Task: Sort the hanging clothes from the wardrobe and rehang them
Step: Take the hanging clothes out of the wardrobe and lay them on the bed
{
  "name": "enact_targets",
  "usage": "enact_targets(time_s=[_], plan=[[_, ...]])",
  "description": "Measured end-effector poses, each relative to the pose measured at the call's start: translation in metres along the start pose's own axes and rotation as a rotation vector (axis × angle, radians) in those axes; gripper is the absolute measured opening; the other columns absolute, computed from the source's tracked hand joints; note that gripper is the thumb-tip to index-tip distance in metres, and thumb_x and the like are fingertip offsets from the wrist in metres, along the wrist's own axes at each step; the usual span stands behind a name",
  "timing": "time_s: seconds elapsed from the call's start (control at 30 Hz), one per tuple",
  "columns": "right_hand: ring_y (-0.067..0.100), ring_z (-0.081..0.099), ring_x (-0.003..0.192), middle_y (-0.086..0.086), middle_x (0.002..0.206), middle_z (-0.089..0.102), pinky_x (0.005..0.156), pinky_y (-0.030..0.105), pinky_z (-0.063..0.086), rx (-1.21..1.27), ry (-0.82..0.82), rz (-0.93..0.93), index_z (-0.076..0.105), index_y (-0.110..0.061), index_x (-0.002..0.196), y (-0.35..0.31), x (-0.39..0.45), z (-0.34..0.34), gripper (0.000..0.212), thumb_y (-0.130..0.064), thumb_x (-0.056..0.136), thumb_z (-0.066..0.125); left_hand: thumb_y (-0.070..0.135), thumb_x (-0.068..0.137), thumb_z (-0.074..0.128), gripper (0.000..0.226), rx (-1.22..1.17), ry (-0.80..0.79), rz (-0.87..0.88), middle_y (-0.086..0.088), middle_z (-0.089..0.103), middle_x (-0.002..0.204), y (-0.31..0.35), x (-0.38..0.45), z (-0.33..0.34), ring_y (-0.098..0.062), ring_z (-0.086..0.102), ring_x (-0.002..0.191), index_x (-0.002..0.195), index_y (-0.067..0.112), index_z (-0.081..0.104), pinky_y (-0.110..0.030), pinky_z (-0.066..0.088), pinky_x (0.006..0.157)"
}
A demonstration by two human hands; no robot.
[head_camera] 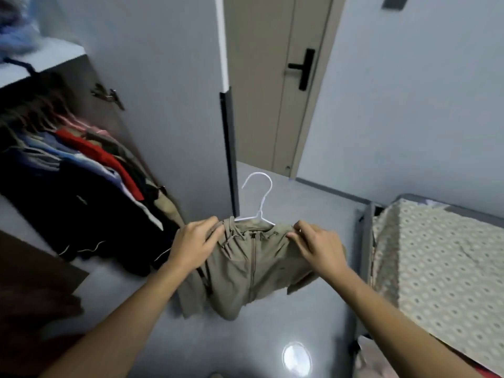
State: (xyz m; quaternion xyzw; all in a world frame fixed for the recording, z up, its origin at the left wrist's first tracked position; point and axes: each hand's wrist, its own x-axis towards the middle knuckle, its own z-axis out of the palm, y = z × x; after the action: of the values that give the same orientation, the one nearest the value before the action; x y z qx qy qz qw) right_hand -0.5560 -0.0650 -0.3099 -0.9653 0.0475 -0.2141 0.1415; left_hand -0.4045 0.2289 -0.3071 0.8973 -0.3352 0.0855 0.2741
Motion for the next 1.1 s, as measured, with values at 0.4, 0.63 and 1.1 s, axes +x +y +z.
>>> enact_targets(time_s=[0.4,0.63,1.1], plan=[[0.026,0.062,0.068,-0.002,0.074,0.060,0.051,0.037,0.033,-0.204,0.152,0.467,0.048,-0.022,0.086,0.176,-0.175,-0.129,0.032,-0.049,0.105,0.051,0.067,0.098,0.037,0.051,-0.121,-0.267,0.355,0.002,0.057,0.068,0.241,0.077,0.159,-0.028,0.061,0.070,0.079,0.022,0.049,-0.039,0.044,0.055],[0.026,0.064,0.070,-0.003,0.073,0.060,0.051,0.038,0.040,-0.299,0.244,0.826,0.047,-0.023,0.086,0.191,-0.262,-0.161,0.037,-0.055,0.103,0.043,0.067,0.099,0.043,0.047,-0.191,-0.446,0.666,0.009,0.049,0.067,0.344,0.109,0.230,-0.023,0.058,0.067,0.077,0.026,0.044,-0.035,0.038,0.055],[0.029,0.068,0.073,-0.001,0.081,0.070,0.054,0.035,0.043,-0.598,0.419,1.446,0.058,-0.023,0.096,0.070,-0.331,-0.160,0.027,-0.049,0.101,0.050,0.067,0.099,0.042,0.051,-0.431,-0.715,1.331,0.007,0.048,0.062,0.471,0.103,0.301,-0.015,0.054,0.060,0.072,0.024,0.043,-0.036,0.042,0.053]])
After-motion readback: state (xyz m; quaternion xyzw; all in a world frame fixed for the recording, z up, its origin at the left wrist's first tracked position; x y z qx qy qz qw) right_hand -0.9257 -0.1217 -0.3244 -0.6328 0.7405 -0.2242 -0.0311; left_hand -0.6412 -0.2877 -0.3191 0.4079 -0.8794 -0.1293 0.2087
